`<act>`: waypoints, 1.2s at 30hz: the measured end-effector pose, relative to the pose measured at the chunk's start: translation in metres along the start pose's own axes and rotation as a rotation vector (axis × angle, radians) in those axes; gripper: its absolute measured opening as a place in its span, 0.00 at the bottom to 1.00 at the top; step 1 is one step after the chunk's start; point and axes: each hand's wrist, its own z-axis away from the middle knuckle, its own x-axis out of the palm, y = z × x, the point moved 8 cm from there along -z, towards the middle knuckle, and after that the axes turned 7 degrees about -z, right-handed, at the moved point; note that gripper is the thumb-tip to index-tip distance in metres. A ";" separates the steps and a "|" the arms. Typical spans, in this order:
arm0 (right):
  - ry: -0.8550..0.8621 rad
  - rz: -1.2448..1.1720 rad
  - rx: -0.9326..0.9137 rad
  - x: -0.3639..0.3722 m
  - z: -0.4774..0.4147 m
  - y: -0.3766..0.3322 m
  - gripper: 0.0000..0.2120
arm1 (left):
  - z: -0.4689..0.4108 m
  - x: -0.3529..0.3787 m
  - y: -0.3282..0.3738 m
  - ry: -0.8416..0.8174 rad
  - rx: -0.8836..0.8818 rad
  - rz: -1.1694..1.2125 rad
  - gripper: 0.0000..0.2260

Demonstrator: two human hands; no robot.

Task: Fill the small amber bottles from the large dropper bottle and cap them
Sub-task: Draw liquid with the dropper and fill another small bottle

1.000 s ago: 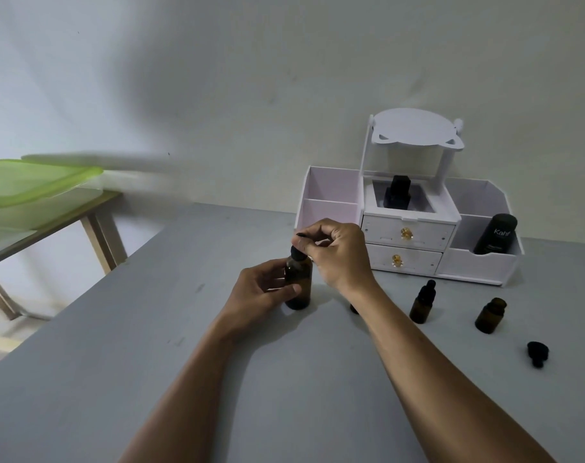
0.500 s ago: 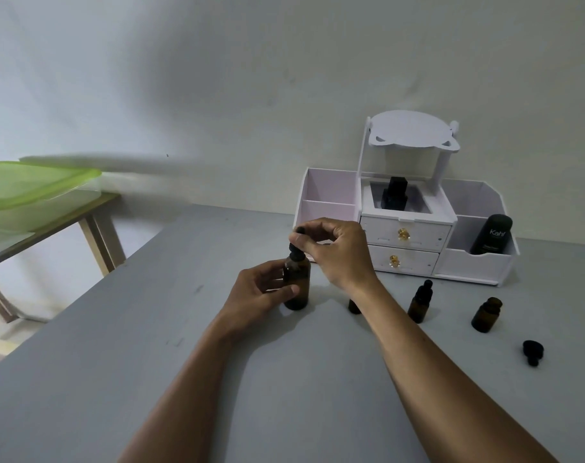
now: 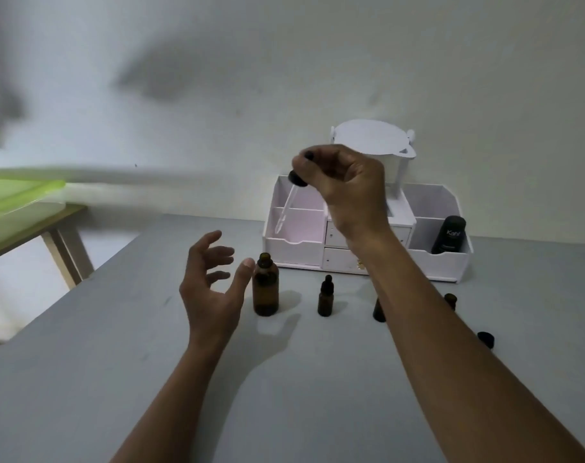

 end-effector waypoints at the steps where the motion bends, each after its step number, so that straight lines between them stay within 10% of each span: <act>1: 0.014 -0.025 -0.010 -0.009 -0.001 -0.007 0.08 | 0.004 0.001 0.012 0.028 0.024 0.013 0.22; 9: 0.107 0.048 -0.018 -0.119 0.006 -0.036 0.09 | 0.075 0.099 0.091 -0.363 0.046 0.201 0.06; 15: 0.143 0.205 0.113 -0.204 0.014 -0.017 0.05 | 0.142 0.197 0.089 -0.845 -0.175 0.094 0.21; 24: 0.162 0.290 0.231 -0.254 0.017 0.007 0.04 | 0.153 0.270 0.064 -0.843 -0.333 -0.002 0.34; 36: 0.164 0.372 0.315 -0.273 0.023 0.031 0.02 | 0.141 0.283 0.060 -0.835 -0.314 0.063 0.22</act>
